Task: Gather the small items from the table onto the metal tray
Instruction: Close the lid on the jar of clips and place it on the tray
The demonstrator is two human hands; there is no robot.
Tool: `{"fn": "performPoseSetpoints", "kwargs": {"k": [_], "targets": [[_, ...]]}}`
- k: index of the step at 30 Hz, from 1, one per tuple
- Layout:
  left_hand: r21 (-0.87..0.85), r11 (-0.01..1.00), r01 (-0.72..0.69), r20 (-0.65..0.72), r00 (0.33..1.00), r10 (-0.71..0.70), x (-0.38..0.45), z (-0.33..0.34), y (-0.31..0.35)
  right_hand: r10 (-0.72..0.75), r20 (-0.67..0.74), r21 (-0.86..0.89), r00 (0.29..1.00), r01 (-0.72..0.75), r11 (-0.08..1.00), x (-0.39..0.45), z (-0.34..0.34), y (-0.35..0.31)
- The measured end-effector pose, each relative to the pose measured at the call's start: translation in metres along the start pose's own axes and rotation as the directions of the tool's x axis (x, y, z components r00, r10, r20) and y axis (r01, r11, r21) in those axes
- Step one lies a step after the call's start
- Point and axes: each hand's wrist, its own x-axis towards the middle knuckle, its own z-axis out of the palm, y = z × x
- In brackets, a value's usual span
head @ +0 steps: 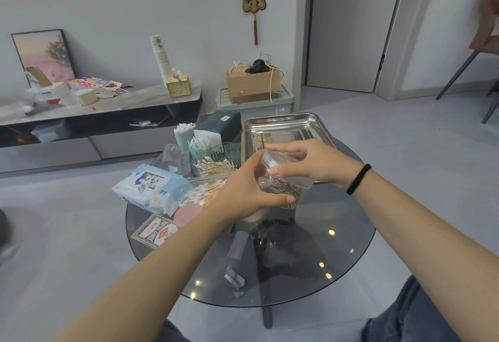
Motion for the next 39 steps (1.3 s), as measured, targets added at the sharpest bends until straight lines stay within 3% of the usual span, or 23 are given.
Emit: {"fn": "performPoseSetpoints", "kwargs": {"k": [3,8,14,19,23,28,34,39], "targets": [[-0.005,1.0,0.005,0.024,1.0,-0.005,0.0,-0.001,-0.001,-0.013,-0.053,-0.018,0.999,0.012,1.0,0.0,0.003,0.0],[-0.036,0.998,0.052,0.097,0.994,-0.049,0.004,-0.019,-0.001,0.026,0.172,0.104,0.985,-0.045,0.994,-0.007,-0.009,0.002],[-0.028,0.999,0.045,0.008,0.999,-0.045,0.005,-0.018,-0.003,-0.015,-0.04,0.07,0.999,0.018,0.997,-0.001,0.0,-0.002],[-0.046,0.998,0.03,-0.012,0.999,-0.03,0.009,-0.015,-0.002,-0.03,-0.131,0.039,0.991,0.035,0.999,0.006,0.005,0.0],[-0.025,0.999,0.046,-0.002,0.999,-0.047,0.018,-0.018,-0.001,0.001,-0.079,0.076,0.997,0.005,0.997,0.016,-0.005,-0.001],[-0.019,0.999,0.049,0.123,0.991,-0.046,0.047,-0.035,0.0,0.018,-0.044,0.115,0.999,-0.013,0.993,0.044,-0.02,0.002],[0.173,0.96,0.22,0.198,0.947,-0.252,0.121,-0.056,-0.023,0.102,-0.143,-0.025,0.984,-0.106,0.994,0.11,-0.032,0.033],[-0.154,0.878,0.453,0.286,0.871,-0.399,0.173,-0.047,-0.051,0.234,-0.23,-0.143,0.945,-0.27,0.952,0.159,-0.02,0.079]]}}
